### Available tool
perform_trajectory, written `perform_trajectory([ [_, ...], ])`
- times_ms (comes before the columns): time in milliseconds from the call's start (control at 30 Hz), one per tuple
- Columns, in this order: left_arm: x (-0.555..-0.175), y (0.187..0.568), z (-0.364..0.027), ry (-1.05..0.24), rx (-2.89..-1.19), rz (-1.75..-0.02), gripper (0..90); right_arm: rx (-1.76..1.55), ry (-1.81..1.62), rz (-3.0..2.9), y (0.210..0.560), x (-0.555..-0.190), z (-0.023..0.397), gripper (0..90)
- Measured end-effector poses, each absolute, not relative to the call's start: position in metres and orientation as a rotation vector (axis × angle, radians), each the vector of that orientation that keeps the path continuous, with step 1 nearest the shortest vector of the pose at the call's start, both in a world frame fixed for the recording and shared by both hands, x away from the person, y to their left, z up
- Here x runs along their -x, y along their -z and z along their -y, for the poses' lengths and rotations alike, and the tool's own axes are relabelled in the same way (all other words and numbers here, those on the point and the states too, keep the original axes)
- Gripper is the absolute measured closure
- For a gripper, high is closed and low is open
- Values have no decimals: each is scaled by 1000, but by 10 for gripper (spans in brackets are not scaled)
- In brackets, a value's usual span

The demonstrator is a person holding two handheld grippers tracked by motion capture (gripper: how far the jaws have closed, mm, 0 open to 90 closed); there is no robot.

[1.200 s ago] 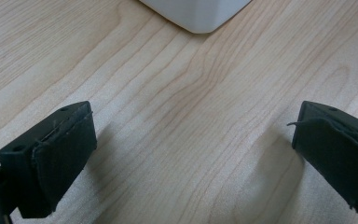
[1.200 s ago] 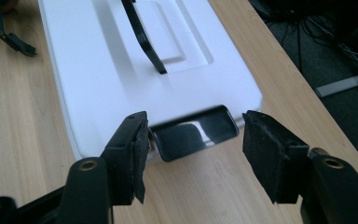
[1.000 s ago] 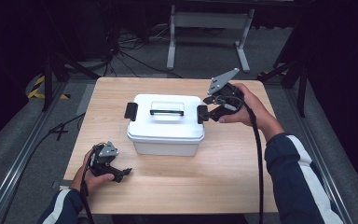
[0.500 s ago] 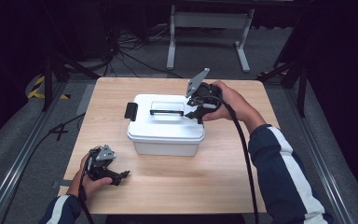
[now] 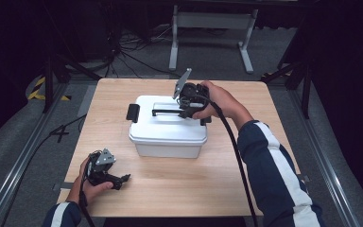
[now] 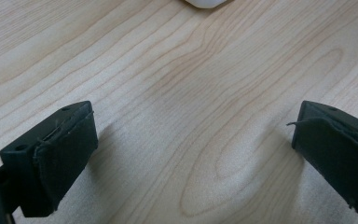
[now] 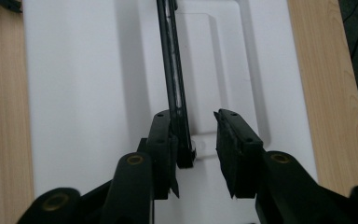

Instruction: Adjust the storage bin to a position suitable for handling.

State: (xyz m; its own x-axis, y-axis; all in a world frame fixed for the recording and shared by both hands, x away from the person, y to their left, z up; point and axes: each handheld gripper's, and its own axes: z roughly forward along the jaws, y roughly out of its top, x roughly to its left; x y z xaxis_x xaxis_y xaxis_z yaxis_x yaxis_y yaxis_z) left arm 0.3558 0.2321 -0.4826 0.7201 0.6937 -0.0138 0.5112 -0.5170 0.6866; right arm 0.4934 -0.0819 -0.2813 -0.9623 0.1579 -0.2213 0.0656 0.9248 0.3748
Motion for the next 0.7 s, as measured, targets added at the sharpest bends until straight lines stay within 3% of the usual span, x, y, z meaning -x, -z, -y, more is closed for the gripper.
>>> perform_trajectory([
  [200, -355, 483, -232, -344, -2236, -909, 5, -94, -498, -2847, 286, -488, 67, 809],
  [700, -355, 483, -232, -335, -2235, -909, 4, -41, -520, -2804, 283, -484, 68, 844],
])
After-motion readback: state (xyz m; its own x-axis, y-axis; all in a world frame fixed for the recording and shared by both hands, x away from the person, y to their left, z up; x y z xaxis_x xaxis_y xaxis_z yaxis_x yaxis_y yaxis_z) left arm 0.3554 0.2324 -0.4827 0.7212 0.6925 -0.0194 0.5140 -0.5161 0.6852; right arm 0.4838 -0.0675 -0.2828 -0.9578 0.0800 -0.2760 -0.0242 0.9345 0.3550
